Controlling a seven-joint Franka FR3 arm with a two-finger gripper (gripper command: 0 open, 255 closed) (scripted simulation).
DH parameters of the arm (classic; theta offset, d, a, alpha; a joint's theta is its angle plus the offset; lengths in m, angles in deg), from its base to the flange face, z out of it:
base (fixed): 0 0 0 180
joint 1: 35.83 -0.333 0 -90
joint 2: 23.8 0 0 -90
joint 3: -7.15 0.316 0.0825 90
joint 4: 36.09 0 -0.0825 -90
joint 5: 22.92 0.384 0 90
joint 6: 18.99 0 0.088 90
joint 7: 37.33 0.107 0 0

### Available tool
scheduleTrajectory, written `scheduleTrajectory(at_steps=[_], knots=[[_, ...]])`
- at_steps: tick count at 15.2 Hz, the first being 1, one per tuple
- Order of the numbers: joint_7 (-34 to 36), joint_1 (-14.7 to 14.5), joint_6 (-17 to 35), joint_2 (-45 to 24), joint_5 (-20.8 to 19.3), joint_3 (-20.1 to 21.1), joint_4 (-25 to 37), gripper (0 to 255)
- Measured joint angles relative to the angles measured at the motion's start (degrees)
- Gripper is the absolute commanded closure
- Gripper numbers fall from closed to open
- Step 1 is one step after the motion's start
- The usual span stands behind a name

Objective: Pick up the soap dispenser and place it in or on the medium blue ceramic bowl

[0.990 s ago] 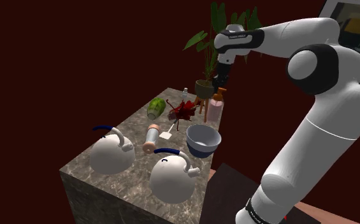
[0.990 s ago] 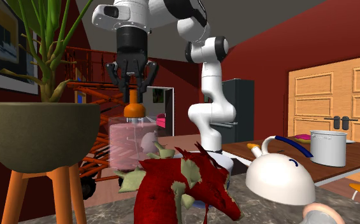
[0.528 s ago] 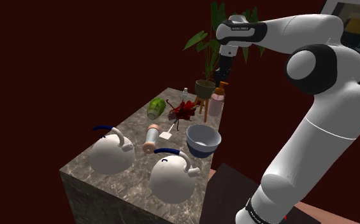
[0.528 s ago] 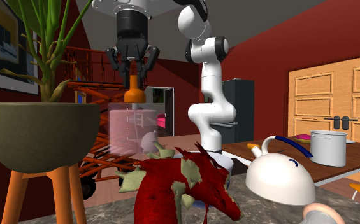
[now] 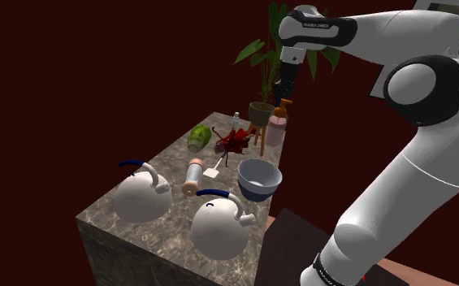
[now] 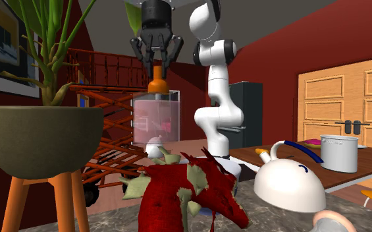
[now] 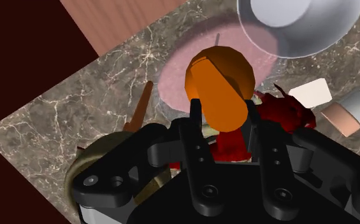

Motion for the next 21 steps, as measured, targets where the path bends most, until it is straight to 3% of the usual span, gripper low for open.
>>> scheduleTrajectory(at_steps=[5, 11, 21], knots=[[6.34, -2.06, -3.06, 7.82, -1.37, 4.13, -4.69, 255], [13.58, -4.19, -8.12, 14.07, -0.85, 9.44, -6.15, 255], [15.35, -4.34, -1.91, 17.56, -0.98, 10.38, -15.93, 255]])
